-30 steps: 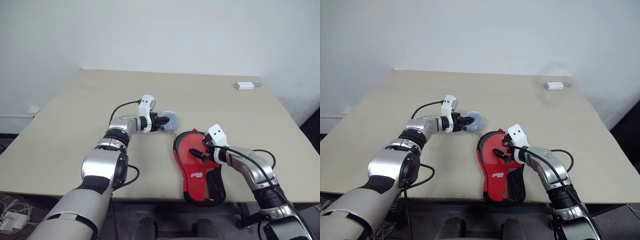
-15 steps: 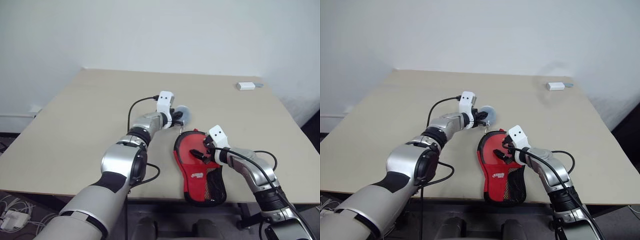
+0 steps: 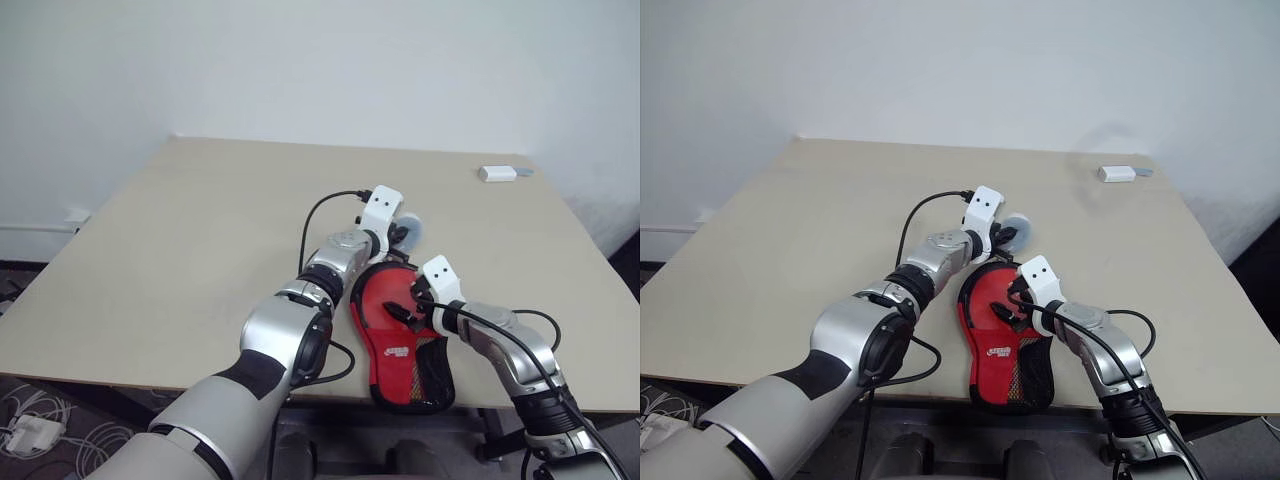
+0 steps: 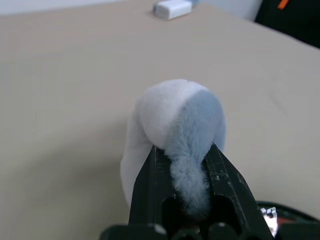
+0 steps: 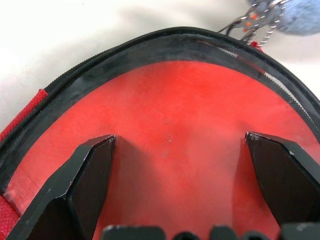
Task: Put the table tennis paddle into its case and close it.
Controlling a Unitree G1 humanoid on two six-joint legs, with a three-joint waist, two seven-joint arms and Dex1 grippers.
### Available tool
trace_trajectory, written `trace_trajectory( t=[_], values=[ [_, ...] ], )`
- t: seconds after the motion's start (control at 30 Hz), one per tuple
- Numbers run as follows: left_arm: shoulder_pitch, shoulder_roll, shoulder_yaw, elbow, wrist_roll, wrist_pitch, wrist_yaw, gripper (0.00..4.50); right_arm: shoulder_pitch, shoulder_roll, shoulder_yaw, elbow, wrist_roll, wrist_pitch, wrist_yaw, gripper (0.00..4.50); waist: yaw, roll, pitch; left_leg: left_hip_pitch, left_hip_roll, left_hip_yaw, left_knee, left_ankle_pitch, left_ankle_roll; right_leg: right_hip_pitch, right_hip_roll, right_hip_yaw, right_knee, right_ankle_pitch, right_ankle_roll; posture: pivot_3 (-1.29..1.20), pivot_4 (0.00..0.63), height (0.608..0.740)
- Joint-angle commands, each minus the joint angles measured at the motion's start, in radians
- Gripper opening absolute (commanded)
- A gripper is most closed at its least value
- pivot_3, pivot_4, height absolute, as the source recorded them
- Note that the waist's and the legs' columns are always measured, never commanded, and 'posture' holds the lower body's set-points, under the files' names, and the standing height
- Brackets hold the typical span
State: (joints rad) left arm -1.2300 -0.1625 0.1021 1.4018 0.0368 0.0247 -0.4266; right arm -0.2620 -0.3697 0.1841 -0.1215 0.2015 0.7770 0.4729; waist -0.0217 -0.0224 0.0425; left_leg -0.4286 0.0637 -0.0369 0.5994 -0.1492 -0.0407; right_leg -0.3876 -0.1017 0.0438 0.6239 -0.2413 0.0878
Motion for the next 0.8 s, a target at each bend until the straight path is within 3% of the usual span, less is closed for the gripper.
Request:
trace_trajectory(
  t=[0.03,0.17,0.43,0.6,0.8],
  values=[
    [-0.052,-0.057,0.003,-0.052,-0.009,-0.049,-0.096,0.05,0.043,-0.002,0.039,0.067,-0.028,0.065,-0.013,4.5,0.002,0.0,0.0,0.0,0.0,0.0,0.0,0.0,0.0,0.0,0.0,0.0,0.0,0.0,0.0,0.0,0.0,0.74],
    [0.0,-0.042,-0.089,-0.053,0.059,-0.043,-0.349,0.05,0.041,-0.011,0.029,0.075,-0.031,0.058,-0.013,4.5,0.006,0.001,0.0,0.0,-0.001,0.0,0.001,0.0,0.0,0.0,0.0,0.0,0.0,0.0,0.0,0.0,0.0,0.74],
    [0.04,0.001,-0.084,-0.066,0.049,-0.037,-0.444,2.75,0.017,-0.01,0.04,0.1,-0.035,0.038,0.004,4.5,0.001,0.003,-0.001,0.0,-0.001,0.0,0.001,0.0,0.0,0.001,0.0,0.0,0.0,0.0,-0.001,0.0,0.0,0.74],
    [0.025,0.023,-0.042,-0.072,0.017,-0.03,-0.422,4.47,0.008,-0.031,0.033,0.092,-0.026,0.001,0.046,4.5,-0.001,0.004,-0.002,0.0,-0.001,0.0,0.001,0.0,0.0,0.0,0.0,0.0,0.0,0.0,0.0,0.0,0.0,0.74],
    [-0.024,0.071,0.014,-0.08,-0.049,0.047,-0.532,4.47,0.034,-0.104,-0.032,-0.006,0.044,-0.026,0.156,4.5,0.001,0.005,-0.002,-0.001,-0.001,-0.001,0.001,0.0,0.0,0.0,0.0,0.0,0.0,-0.001,0.0,0.0,0.0,0.74]
  ],
)
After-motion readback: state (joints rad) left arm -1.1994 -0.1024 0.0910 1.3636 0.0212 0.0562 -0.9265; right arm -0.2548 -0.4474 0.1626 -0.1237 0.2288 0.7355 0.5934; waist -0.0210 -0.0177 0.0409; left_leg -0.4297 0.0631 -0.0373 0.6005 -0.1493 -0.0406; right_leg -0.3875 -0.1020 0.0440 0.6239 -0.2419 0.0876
